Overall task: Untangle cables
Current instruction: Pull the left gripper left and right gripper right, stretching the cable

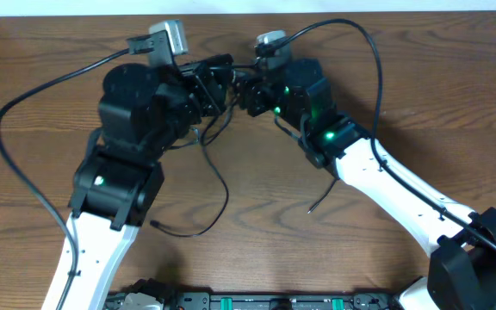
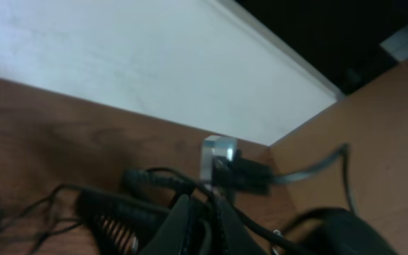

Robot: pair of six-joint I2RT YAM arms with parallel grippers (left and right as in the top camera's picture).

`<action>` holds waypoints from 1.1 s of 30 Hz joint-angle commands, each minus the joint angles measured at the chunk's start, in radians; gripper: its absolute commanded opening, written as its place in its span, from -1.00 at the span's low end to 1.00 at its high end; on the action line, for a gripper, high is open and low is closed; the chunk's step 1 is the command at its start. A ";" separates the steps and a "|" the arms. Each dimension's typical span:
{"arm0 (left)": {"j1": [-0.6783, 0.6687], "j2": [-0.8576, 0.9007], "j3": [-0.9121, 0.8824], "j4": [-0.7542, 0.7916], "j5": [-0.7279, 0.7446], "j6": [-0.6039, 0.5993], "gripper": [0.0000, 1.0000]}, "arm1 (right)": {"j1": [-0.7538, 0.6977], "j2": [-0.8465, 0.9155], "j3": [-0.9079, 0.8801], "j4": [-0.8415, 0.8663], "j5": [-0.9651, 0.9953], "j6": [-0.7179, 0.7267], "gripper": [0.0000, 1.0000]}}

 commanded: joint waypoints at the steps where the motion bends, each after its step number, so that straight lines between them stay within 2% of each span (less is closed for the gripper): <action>1: 0.010 -0.082 0.000 -0.005 0.000 0.039 -0.84 | -0.082 0.004 0.011 -0.072 0.269 -0.008 0.06; 6: 0.027 -0.157 -0.001 -0.073 -0.228 0.072 -0.85 | -0.200 0.004 0.011 -0.186 0.313 -0.027 -0.05; 16: 0.030 -0.171 -0.001 -0.101 -0.463 0.116 -0.85 | -0.413 0.003 0.011 -0.338 0.313 -0.026 -0.17; 21: 0.056 -0.151 -0.001 -0.140 -0.675 0.120 -0.85 | -0.481 0.003 0.011 -0.392 0.313 -0.026 -0.21; 25: 0.159 -0.151 -0.001 -0.181 -0.802 0.119 -0.85 | -0.533 0.003 0.011 -0.431 0.313 -0.026 -0.27; 26: 0.228 -0.151 -0.001 -0.201 -0.817 0.119 -0.85 | -0.551 0.003 0.011 -0.442 0.309 -0.020 -0.30; 33: 0.455 -0.130 -0.001 -0.251 -0.816 0.119 -0.84 | -0.568 0.003 0.011 -0.452 0.305 -0.019 -0.29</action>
